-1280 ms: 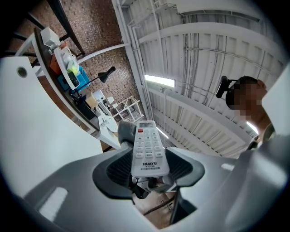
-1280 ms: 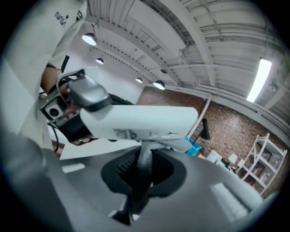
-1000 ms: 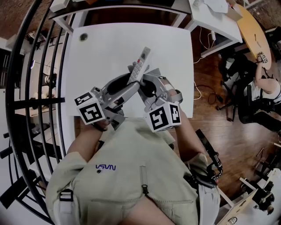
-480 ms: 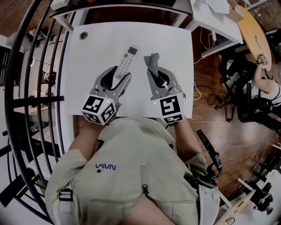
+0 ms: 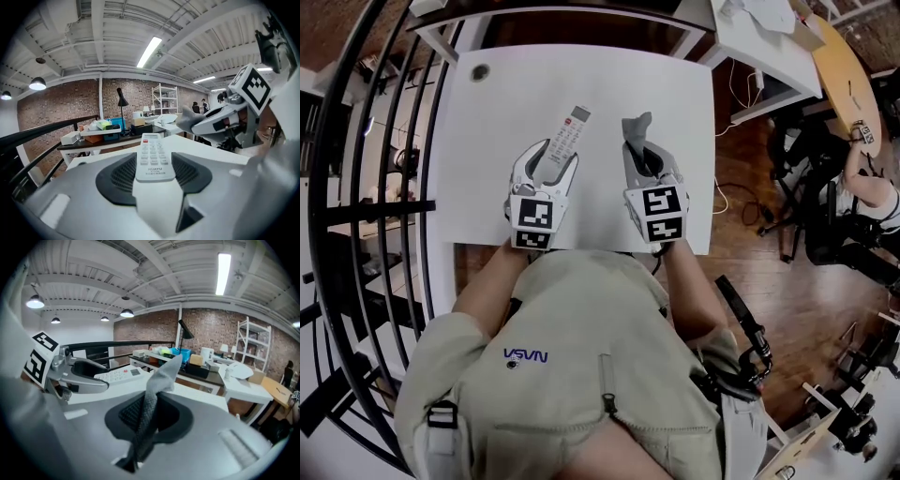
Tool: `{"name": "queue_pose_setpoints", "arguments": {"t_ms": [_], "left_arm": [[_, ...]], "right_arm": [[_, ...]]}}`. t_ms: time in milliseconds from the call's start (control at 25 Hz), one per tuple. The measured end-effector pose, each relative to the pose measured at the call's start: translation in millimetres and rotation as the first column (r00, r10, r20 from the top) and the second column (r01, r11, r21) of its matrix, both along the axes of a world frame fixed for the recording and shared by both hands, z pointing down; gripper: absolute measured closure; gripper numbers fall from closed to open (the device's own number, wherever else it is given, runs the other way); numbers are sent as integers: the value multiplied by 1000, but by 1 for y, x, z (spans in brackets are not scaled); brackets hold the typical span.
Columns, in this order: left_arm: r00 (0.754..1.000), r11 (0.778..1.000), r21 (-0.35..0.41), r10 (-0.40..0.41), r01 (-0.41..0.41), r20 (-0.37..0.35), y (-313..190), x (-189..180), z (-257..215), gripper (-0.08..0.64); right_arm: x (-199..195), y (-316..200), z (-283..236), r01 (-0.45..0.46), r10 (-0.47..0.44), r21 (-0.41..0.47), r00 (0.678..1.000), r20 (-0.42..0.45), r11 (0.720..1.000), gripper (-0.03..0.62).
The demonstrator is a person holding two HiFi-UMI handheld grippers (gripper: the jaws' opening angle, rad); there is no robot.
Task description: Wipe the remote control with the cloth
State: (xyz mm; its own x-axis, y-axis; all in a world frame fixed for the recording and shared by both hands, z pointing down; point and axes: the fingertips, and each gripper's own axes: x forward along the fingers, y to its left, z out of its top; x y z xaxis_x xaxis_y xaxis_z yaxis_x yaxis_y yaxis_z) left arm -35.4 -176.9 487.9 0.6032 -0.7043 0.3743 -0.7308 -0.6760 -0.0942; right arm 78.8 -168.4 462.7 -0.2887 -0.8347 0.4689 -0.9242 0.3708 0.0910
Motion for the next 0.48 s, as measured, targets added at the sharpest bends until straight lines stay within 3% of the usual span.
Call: {"name": "queue_pose_setpoints", "arguments": {"t_ms": [280,480], "left_arm": [[996,994,-97,-45,52,72,-15,-4,54,319],[991,983,-167,-52,72,120,-18,-3,90,318]], "right_arm": [[-1,-9,54,-13,15,-136,1000,14,991,571],[1,-16,93,-20,15,-216,1000,-24,976,569]]}}
